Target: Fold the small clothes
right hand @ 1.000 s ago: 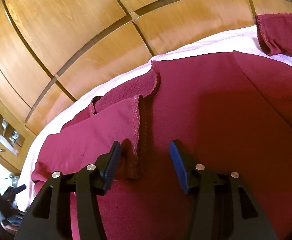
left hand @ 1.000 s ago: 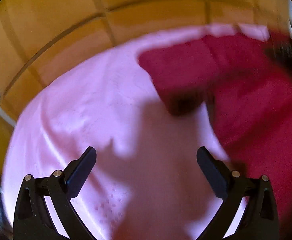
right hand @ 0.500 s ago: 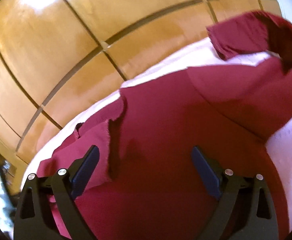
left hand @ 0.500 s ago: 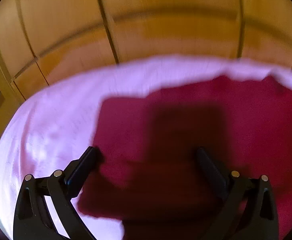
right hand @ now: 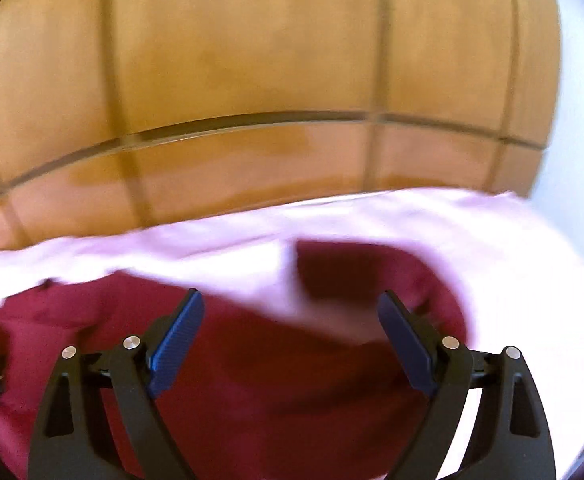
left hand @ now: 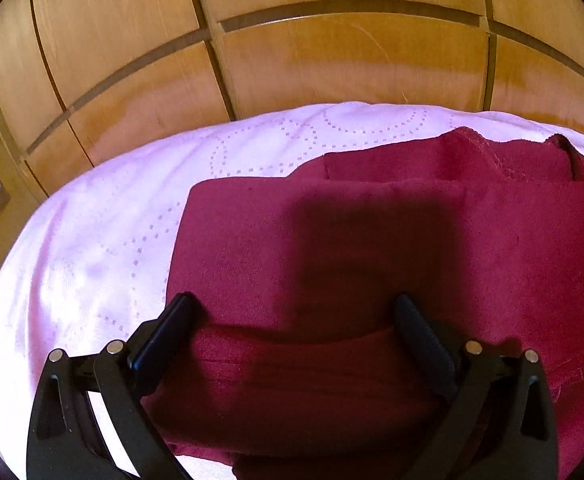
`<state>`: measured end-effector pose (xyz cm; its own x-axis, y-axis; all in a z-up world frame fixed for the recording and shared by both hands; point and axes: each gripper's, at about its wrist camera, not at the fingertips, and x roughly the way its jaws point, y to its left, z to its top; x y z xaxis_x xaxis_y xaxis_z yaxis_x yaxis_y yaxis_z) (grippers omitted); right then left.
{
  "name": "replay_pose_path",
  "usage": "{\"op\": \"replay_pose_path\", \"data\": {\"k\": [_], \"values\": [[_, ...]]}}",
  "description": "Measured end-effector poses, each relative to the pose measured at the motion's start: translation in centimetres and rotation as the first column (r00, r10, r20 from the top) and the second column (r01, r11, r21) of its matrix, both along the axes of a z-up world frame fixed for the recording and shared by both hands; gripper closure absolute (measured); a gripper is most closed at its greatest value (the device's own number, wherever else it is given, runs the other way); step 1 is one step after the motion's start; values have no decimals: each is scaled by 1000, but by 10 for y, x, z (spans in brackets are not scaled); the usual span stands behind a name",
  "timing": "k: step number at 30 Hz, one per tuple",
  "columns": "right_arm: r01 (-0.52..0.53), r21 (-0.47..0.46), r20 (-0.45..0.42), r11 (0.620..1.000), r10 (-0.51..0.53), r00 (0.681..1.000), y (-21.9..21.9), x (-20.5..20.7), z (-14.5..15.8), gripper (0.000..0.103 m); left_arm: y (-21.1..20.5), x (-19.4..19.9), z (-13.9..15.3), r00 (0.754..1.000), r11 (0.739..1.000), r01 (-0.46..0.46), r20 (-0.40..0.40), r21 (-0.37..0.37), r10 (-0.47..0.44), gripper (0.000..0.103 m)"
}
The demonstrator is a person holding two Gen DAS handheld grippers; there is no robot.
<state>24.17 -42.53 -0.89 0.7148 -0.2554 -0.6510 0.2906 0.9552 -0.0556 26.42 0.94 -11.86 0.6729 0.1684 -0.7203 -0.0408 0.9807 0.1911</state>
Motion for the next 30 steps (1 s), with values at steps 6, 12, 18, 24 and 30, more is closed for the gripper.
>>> {"op": "replay_pose_path", "data": {"k": [6,12,18,24,30], "values": [[156,-151,-185,976,-183,965,-73,28,-25,10,2,1,-2,1000,1000,-2,11,6,2,2],[212,72,-225,975,-191,955,-116,-2,-60,92,-2,-4,-5,1000,1000,-6,17,3,6,2],[159,281,-37,947,-155,987,-96,-25,-27,99,-2,-6,-5,1000,1000,-7,15,0,7,2],[-145,374,240,916,55,969,-21,-44,26,99,3,-6,-1,1000,999,-1,8,-32,1,2],[-397,405,347,824,264,900,40,-64,20,99,17,-35,34,995,990,25,102,-136,-11,3]]}}
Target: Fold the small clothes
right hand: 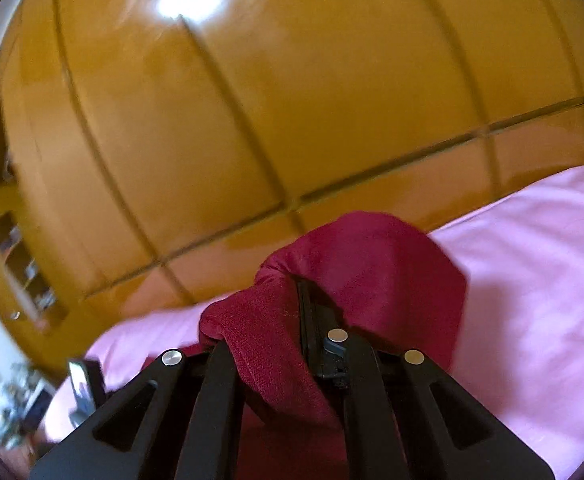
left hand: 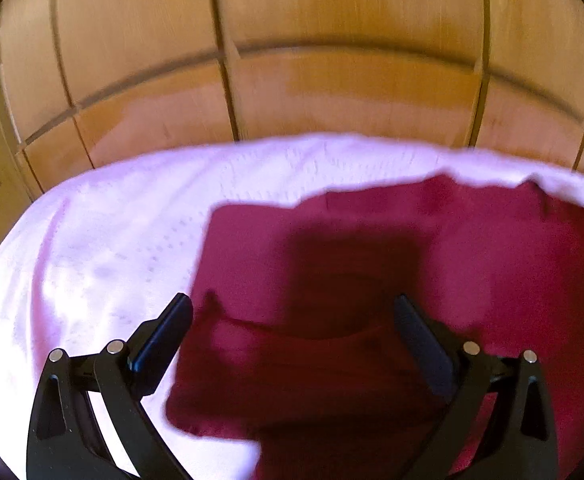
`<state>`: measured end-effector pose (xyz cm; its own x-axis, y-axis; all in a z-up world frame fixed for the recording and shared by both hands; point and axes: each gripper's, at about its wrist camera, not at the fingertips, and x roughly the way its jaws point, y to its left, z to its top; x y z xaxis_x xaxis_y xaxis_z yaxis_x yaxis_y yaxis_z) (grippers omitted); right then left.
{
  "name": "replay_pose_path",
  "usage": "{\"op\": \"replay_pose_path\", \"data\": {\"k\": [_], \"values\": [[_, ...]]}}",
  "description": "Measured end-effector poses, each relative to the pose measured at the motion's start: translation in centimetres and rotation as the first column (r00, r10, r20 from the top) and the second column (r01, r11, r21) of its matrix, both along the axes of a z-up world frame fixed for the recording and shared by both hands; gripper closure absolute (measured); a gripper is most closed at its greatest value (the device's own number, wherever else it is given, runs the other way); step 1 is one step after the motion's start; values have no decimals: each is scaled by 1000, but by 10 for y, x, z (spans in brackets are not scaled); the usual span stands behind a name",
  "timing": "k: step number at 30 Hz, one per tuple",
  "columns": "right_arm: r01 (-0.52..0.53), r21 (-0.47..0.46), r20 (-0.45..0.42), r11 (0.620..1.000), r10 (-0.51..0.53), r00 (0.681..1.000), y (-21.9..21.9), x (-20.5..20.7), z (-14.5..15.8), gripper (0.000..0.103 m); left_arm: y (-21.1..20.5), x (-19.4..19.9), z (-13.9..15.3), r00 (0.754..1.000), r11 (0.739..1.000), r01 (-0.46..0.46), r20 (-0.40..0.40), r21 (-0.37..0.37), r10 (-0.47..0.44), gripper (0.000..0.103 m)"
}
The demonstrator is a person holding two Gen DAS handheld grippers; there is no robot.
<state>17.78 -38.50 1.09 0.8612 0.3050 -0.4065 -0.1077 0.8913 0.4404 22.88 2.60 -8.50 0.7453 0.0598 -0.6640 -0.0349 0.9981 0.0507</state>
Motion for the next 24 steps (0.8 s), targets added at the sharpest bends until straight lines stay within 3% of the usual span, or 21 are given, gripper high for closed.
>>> {"op": "replay_pose_path", "data": {"k": [3,6,7,8,10,14,17,19,22,24], "values": [[-39,-40,-114,998,34,993,24,5,-33,97,0,-27,15,997,993,64,39,-103,-60,3],[-84,-173,-294,981,30,955,54,15,-73,82,-5,-45,17,992,977,122,25,-174,-120,3],[-114,-236,-335,965,30,942,64,15,-86,68,-7,-49,15,991,972,136,14,-194,-136,3],[-132,-272,-347,953,31,937,70,12,-92,41,-10,-52,13,987,962,154,-3,-225,-158,3],[-122,-342,-318,932,7,948,78,-6,-95,12,-14,-56,10,980,940,180,-35,-288,-198,3],[-39,-412,-254,910,-74,964,75,-38,-83,11,-22,-57,1,966,889,189,-85,-416,-245,3],[7,-311,-255,950,-91,963,62,-63,-78,12,-36,-52,1,953,852,191,-114,-487,-279,10],[-9,-202,-285,979,-50,957,53,-71,-86,37,-49,-46,1,944,854,190,-149,-485,-295,30],[-12,-139,-340,990,-36,940,50,-69,-103,48,-70,-33,-4,913,859,206,-222,-469,-341,31],[8,-119,-343,993,-48,938,47,-69,-108,48,-83,-26,-10,901,862,214,-249,-460,-356,31]]}}
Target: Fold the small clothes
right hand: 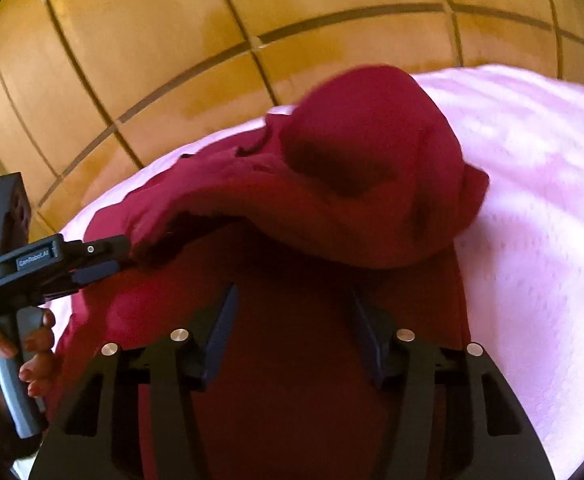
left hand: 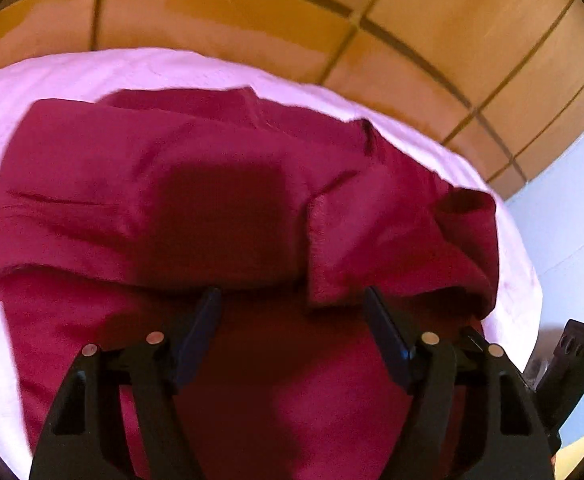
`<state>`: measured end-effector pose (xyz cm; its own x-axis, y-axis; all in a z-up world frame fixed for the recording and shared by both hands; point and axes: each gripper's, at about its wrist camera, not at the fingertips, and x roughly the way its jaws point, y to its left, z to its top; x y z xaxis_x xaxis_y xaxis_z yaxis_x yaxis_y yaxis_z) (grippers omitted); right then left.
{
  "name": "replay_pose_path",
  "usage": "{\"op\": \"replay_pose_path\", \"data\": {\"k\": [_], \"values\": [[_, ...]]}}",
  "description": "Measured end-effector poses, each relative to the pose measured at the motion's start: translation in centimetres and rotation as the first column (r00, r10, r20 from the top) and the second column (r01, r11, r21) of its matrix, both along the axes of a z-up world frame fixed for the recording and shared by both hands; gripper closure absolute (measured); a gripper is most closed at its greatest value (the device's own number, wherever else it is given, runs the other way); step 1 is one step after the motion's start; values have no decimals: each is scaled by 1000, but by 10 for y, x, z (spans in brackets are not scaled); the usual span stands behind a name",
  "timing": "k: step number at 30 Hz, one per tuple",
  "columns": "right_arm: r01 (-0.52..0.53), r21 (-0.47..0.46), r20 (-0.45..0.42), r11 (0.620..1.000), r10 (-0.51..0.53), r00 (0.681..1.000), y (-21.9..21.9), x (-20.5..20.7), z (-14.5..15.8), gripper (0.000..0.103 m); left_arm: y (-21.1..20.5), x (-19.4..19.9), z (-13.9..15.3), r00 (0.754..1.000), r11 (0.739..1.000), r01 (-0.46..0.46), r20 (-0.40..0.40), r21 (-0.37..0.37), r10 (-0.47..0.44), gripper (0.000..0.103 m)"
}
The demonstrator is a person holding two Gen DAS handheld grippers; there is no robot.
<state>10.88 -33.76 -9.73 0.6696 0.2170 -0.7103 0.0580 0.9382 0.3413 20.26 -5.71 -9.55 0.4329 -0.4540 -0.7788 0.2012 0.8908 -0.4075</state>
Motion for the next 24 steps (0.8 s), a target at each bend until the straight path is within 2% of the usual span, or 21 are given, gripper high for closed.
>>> {"op": "replay_pose_path", "data": {"k": [3,5,7,8,11,12,15,18,20,22,24], "values": [[18,30,25,999,-19,1000,-4,-2,-8,48,-10,5,-6,1000,1000,2,-19,-19,-3,32],[20,27,40,999,-21,999,-2,-4,-10,48,-17,5,-7,1000,1000,4,-14,0,-4,44],[21,37,45,999,-22,999,-2,-4,-11,48,-19,4,-8,1000,1000,4,-26,-20,-4,76],[21,46,47,999,-23,999,-5,-9,-13,48,-20,4,-8,999,999,6,-42,-36,-8,78],[21,88,57,996,-26,998,-10,-9,-14,48,-19,2,1,1000,998,2,-28,-56,-4,93],[21,94,58,995,-27,998,-11,-8,-14,48,-17,2,6,1000,998,-8,-13,-62,8,93],[21,101,62,995,-28,998,-13,-9,-13,48,-1,1,31,997,990,-33,63,-140,42,94],[21,110,65,994,-28,997,-14,-10,-14,48,22,-1,54,984,982,-76,148,-175,103,94],[22,114,63,993,-29,998,-14,-9,-13,48,36,4,60,972,986,-110,195,-126,133,94],[25,106,52,994,-31,998,-12,-8,-10,47,46,8,51,970,988,-133,194,-72,145,94],[15,126,43,992,-20,999,-12,-6,-6,39,53,12,38,970,988,-155,185,-19,155,94]]}}
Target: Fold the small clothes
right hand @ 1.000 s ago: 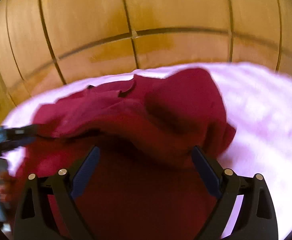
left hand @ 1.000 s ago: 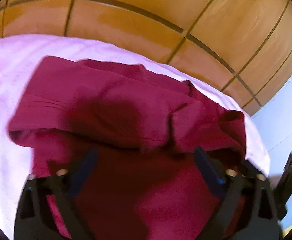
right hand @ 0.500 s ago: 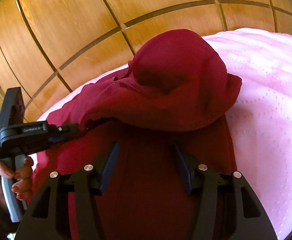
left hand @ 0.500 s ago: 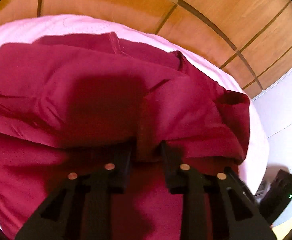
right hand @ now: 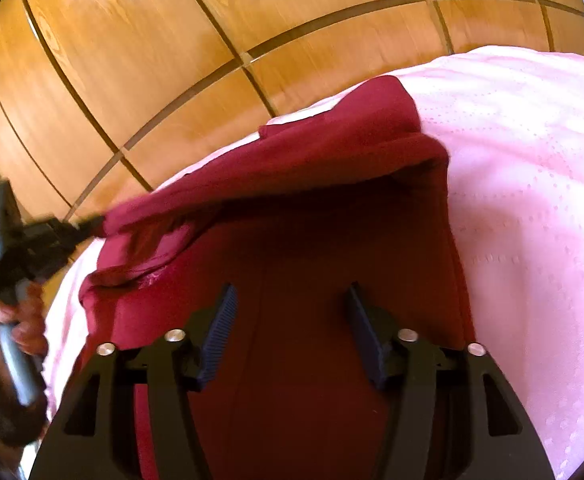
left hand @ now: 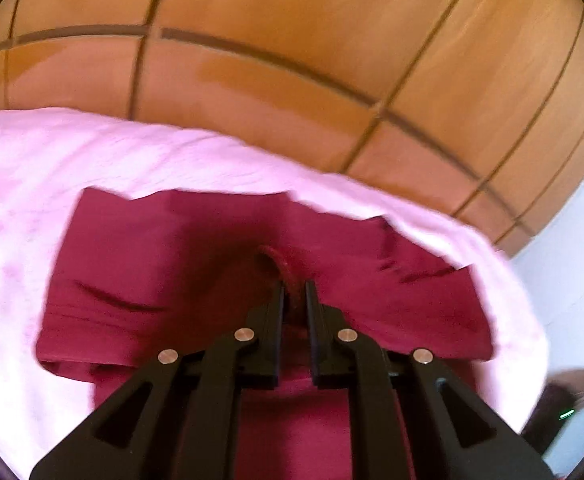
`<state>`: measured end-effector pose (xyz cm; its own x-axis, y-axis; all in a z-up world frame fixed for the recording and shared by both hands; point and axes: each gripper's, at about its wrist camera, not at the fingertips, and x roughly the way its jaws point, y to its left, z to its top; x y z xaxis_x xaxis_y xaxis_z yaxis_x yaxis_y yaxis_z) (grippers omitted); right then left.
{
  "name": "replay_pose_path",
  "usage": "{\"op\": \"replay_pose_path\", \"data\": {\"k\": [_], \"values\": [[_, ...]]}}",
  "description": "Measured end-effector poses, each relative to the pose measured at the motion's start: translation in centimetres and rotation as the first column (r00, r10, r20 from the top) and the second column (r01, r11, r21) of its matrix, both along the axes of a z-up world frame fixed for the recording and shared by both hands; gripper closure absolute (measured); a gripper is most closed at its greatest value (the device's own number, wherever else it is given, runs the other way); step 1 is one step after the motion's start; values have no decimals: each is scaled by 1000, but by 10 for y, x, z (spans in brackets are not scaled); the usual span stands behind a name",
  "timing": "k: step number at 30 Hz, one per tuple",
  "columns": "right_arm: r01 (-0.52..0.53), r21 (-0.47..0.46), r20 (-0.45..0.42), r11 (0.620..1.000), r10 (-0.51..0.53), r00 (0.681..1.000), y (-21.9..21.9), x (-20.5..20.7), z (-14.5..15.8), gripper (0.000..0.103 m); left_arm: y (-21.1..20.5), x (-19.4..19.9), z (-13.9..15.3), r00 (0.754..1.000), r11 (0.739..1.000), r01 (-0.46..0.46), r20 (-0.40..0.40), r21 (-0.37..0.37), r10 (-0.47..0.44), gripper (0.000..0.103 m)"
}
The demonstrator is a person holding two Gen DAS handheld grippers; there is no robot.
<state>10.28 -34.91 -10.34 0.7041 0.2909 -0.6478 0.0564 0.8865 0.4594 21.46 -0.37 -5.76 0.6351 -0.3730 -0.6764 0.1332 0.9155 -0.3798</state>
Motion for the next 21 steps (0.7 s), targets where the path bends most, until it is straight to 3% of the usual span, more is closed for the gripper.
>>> {"op": "replay_pose_path", "data": {"k": [6,9,10,11,12,13,17,19,21], "values": [[45,152,-15,987,-43,999,-19,33,7,37,6,4,-35,998,1000,-17,-55,8,18,94],[81,209,-38,975,-75,997,-34,59,4,37,3,4,-41,999,998,-8,-42,55,11,93],[133,207,-33,969,-129,991,-43,64,5,39,3,4,-41,999,998,-5,-34,64,8,93],[181,202,-15,962,-182,983,-51,64,8,64,0,3,-40,1000,997,2,-17,74,-1,93],[225,202,12,953,-232,973,-59,62,12,81,-3,3,-38,1000,997,9,-8,81,-9,93],[287,185,25,940,-297,955,-68,58,16,85,-7,2,-36,1000,995,19,2,99,-19,93],[400,180,-90,899,-390,916,-81,49,-14,91,-23,1,-48,998,982,59,11,181,-62,94],[409,220,-76,886,-402,912,-83,43,-23,91,-22,1,-50,998,982,58,11,180,-61,93],[391,232,-63,891,-387,920,-81,42,-19,83,-17,0,-48,998,985,55,13,162,-58,90]]}}
